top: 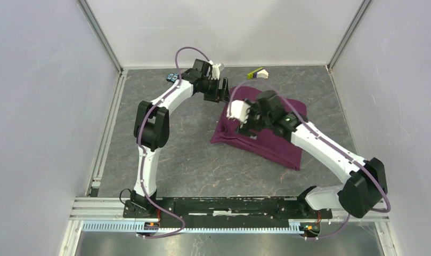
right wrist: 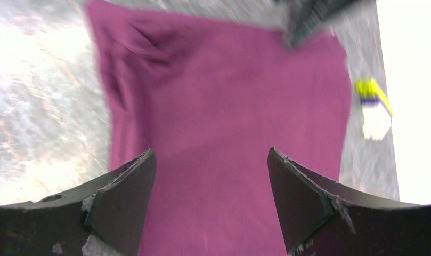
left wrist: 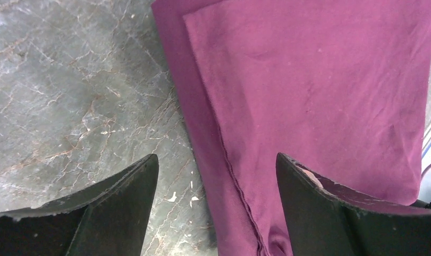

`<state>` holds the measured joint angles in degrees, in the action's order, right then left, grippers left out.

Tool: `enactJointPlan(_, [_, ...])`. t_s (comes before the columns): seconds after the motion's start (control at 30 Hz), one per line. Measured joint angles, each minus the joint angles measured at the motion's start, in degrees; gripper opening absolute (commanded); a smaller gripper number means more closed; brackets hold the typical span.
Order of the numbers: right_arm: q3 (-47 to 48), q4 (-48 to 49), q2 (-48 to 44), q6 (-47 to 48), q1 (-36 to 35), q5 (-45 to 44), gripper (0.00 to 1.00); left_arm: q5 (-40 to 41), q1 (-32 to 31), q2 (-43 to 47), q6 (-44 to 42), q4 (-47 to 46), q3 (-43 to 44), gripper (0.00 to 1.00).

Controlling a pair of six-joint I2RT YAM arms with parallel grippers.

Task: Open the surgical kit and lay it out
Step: Move the surgical kit at the center of the board.

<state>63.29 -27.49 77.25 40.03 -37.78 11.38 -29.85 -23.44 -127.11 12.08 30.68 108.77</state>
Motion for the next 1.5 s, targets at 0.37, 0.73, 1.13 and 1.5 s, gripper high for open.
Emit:
enactJointPlan(0.37, [-8.8, 3.0, -3.5, -13.9, 28.9, 3.3, 0.87, -1.1, -1.3, -0.9, 1.0, -3.4, -4.5, 0.76])
enactJointPlan(0.73, [-13.0, 4.0, 0.4, -22.0, 49.7, 10.9, 0.87, -2.4, -1.5, -0.9, 3.0, -7.6, -9.6, 0.77])
enactJointPlan(1.13, [-15.0, 4.5, 9.0, -23.3, 53.2, 19.9, 0.64, -2.9, -1.4, 0.1, 4.2, -12.3, -13.7, 0.69])
enactJointPlan(1.5, [-5.7, 6.9, 19.7, -27.1, 47.8, 21.7, 0.48, -2.3, 3.0, 2.7, 9.7, -13.9, -18.8, 0.60])
